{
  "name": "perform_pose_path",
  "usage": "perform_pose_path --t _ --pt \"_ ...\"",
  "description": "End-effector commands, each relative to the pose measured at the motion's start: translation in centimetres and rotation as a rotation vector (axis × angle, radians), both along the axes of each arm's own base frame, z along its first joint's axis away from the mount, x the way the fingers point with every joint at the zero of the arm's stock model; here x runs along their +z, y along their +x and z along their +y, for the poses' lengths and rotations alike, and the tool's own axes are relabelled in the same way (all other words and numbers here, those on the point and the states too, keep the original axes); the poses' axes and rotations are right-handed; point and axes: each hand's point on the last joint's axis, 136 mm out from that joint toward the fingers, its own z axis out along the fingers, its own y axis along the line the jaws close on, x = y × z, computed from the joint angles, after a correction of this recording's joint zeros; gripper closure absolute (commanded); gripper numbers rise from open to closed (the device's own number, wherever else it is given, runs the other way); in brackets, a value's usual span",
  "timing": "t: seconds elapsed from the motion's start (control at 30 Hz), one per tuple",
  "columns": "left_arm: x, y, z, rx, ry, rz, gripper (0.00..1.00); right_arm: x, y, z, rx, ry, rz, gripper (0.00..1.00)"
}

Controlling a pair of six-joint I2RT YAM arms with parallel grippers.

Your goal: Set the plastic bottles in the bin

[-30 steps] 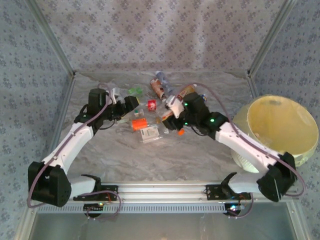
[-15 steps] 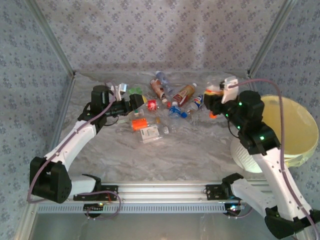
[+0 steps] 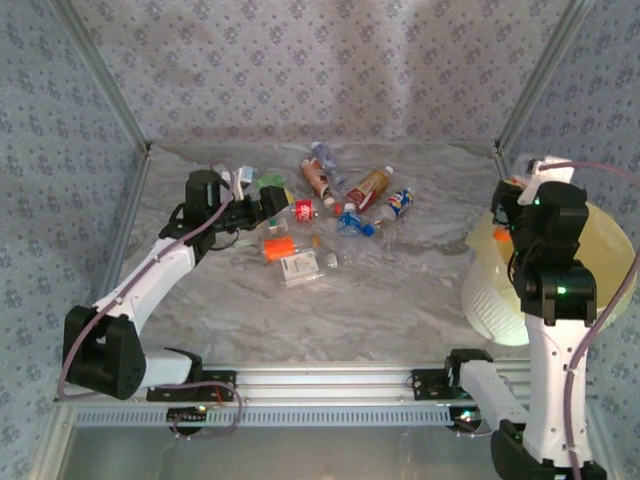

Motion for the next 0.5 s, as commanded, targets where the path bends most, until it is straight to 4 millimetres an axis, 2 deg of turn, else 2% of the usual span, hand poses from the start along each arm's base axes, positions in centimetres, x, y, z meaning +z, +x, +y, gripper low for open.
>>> perform_pose_path --t 0.0,0.23,0.3,0.33,0.47 --pt "-0.9 0.7 0.4 0.037 0.042 0.013 0.02 -1.6 -1.1 -2.4 -0.101 0.065 0.035 0.62" --pt "-2.3 1.1 1.6 0.103 0.116 0.041 0.02 -4.9 -1.6 -6.8 -0.276 0.165 0.044 0.6" --pt "-3.0 1.2 2.3 0.137 0.152 0.057 0.02 -6.5 -1.3 -7.1 -0.284 0.207 0.06 0.6" --pt "-3.5 1.3 2.7 0.158 0.175 0.068 0.02 -8.1 -1.1 -7.2 -0.286 0.235 0.085 0.59" --pt "-5.0 1.4 4.9 0.268 0.273 0.113 0.02 -11.1 -0.7 -6.8 -0.279 0.304 0.112 0.59"
